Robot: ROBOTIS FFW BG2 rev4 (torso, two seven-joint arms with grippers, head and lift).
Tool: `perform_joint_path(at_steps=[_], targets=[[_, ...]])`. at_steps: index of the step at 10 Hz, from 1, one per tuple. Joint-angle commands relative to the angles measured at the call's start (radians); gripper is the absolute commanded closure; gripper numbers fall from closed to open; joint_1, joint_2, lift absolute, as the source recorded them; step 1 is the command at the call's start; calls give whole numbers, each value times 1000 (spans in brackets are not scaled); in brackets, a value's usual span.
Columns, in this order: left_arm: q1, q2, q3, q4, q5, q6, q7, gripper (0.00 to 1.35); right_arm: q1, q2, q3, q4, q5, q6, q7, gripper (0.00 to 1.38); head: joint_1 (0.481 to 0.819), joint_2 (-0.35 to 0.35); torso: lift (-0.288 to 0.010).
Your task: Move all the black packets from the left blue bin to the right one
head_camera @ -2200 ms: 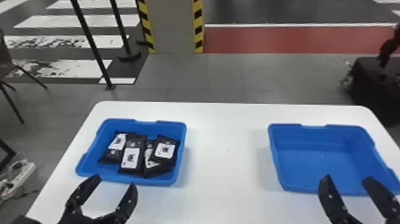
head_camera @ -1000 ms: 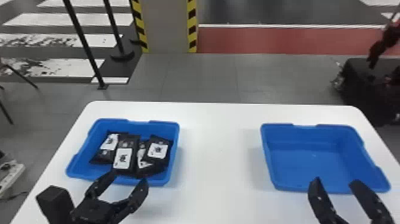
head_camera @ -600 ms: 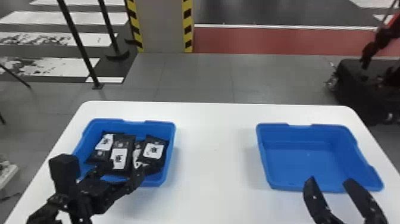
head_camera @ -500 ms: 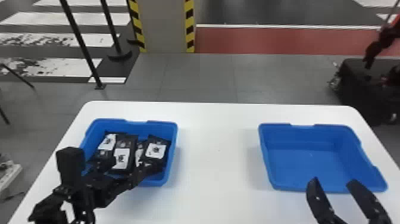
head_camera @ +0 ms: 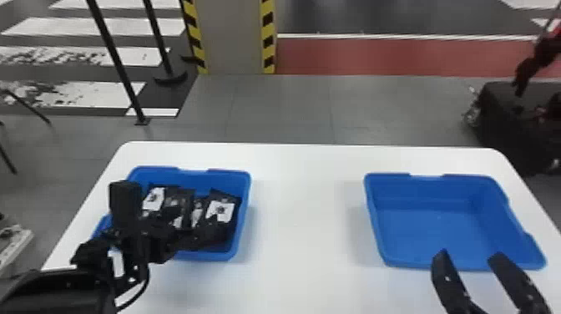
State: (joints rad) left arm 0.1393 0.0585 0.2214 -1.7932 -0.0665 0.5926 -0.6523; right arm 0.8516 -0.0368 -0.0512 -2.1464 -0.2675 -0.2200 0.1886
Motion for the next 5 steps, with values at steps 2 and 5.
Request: perform_joint_path(at_steps=[2, 5], targets=[[-66, 15, -19, 94, -7, 11, -36, 180, 0, 0, 1, 0, -1, -1, 0, 294, 695, 25, -110], [-147, 37, -45, 216, -7, 48, -110, 645, -2, 2, 1, 3, -2, 1, 0, 294, 695, 4, -110]])
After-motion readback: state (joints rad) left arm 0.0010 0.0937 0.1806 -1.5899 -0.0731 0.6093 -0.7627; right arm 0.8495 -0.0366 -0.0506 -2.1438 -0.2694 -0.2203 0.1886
